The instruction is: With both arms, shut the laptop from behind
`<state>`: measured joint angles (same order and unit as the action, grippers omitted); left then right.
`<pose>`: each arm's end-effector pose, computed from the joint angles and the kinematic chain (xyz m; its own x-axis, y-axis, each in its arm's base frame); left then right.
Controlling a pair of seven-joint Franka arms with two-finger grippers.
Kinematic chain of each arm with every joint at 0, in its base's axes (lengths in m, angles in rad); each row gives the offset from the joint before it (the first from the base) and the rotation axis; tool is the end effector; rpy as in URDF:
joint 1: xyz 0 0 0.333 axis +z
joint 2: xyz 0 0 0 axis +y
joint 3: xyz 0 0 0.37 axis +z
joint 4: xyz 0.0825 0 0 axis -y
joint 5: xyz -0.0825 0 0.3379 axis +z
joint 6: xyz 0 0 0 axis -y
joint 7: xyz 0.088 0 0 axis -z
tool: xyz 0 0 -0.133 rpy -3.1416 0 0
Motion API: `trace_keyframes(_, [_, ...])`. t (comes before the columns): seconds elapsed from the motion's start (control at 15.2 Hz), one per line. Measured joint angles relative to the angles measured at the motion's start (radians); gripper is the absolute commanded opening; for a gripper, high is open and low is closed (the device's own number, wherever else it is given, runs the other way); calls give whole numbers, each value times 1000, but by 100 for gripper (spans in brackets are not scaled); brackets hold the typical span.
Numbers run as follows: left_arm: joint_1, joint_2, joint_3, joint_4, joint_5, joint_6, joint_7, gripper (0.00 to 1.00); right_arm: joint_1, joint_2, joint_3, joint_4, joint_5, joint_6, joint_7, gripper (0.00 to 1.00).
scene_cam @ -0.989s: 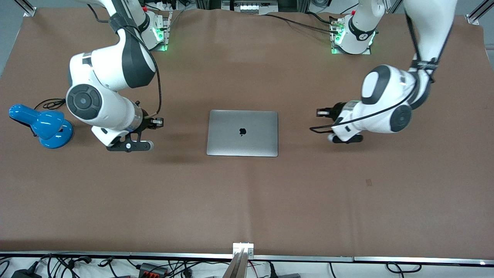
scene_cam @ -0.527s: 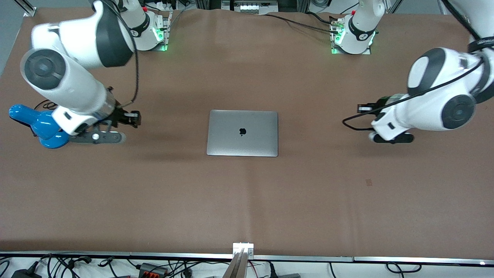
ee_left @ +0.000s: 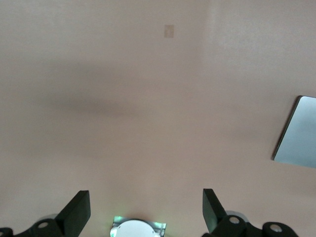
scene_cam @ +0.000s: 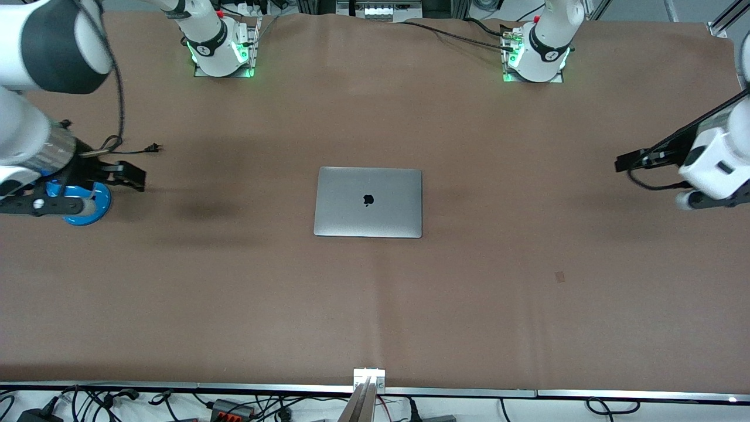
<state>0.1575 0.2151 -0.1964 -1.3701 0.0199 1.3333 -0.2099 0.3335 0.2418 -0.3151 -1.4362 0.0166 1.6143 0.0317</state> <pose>0.5498 -0.0046 0.6056 0.9546 0.1701 -0.2444 0.1679 -0.9853 -0.0298 0.5892 0.0369 0.5860 0.9987 -0.0093 -0.0502 -0.0063 -0.9982 0.0593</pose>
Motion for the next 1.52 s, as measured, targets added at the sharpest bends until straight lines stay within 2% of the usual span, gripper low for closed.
trace_keyframes(0.2, [-6,-31,-1,-2,0,-45,-23,100,-183,-2,146,23,8,1,-7,100])
trace_keyframes(0.33, [-9,-66,-1,-47,0,-22,-45,100,-251,-3,193,28,8,5,-9,100])
trace_keyframes(0.59, [-19,-141,25,-181,0,57,-55,100,-295,-3,204,25,8,29,-40,100])
trace_keyframes(0.79, [-21,-161,45,-206,0,68,-46,100,-296,-23,210,-4,7,37,-45,100])
trace_keyframes(1.05, [-42,-163,45,-202,-2,60,-44,100,-290,-143,219,-168,-28,116,-49,100])
trace_keyframes(1.32, [-46,-163,46,-201,-4,123,-44,100,-278,-279,228,-341,-40,156,-49,100])
trace_keyframes(1.52, [-46,-166,47,-204,-4,136,-44,100,-278,-327,228,-394,-40,149,-49,100])
